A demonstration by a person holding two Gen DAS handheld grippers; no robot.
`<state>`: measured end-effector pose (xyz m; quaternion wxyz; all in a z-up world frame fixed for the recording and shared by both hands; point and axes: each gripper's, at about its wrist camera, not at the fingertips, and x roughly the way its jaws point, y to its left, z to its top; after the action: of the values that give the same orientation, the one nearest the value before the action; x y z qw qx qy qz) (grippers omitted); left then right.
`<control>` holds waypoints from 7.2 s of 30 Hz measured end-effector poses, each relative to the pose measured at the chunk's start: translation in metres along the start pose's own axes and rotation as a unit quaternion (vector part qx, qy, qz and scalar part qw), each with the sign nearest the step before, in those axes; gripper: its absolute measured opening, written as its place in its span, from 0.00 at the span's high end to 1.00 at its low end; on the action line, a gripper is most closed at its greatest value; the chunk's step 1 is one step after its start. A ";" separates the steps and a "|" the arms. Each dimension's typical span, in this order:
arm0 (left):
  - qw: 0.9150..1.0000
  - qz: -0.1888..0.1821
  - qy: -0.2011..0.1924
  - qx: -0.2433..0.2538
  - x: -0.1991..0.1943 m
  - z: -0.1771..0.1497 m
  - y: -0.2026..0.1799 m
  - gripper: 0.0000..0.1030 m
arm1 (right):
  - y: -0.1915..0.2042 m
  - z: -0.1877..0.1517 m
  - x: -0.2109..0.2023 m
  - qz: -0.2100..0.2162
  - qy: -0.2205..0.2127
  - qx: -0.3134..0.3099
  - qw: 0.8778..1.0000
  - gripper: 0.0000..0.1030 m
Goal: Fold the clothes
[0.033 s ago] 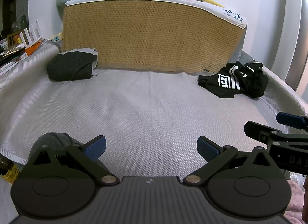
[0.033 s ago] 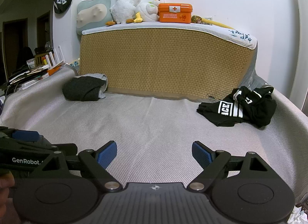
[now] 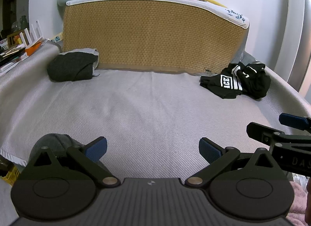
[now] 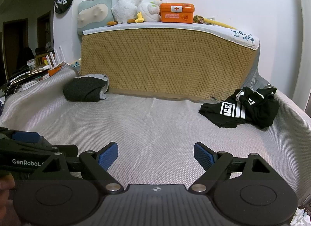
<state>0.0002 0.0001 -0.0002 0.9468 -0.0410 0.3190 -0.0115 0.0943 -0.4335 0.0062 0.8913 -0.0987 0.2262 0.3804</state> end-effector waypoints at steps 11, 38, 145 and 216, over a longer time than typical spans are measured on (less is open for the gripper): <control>1.000 0.000 -0.002 0.000 0.002 -0.002 0.006 0.00 | 0.000 -0.002 -0.001 -0.003 0.000 0.000 1.000 0.14; 1.000 -0.001 0.000 -0.002 0.000 -0.005 0.009 0.00 | 0.002 -0.001 -0.001 0.000 0.003 -0.003 1.000 0.14; 1.000 0.009 0.019 0.001 0.073 0.033 -0.011 0.00 | -0.050 0.011 0.058 -0.004 -0.004 0.027 1.000 0.17; 0.995 -0.075 0.028 0.058 0.227 0.083 -0.073 0.20 | -0.197 -0.032 0.177 -0.039 -0.053 0.141 0.988 0.35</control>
<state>0.2318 -0.0777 -0.0652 0.9348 -0.0092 0.3401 -0.1023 0.3344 -0.4686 -0.1059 0.9210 0.0392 0.2260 0.3149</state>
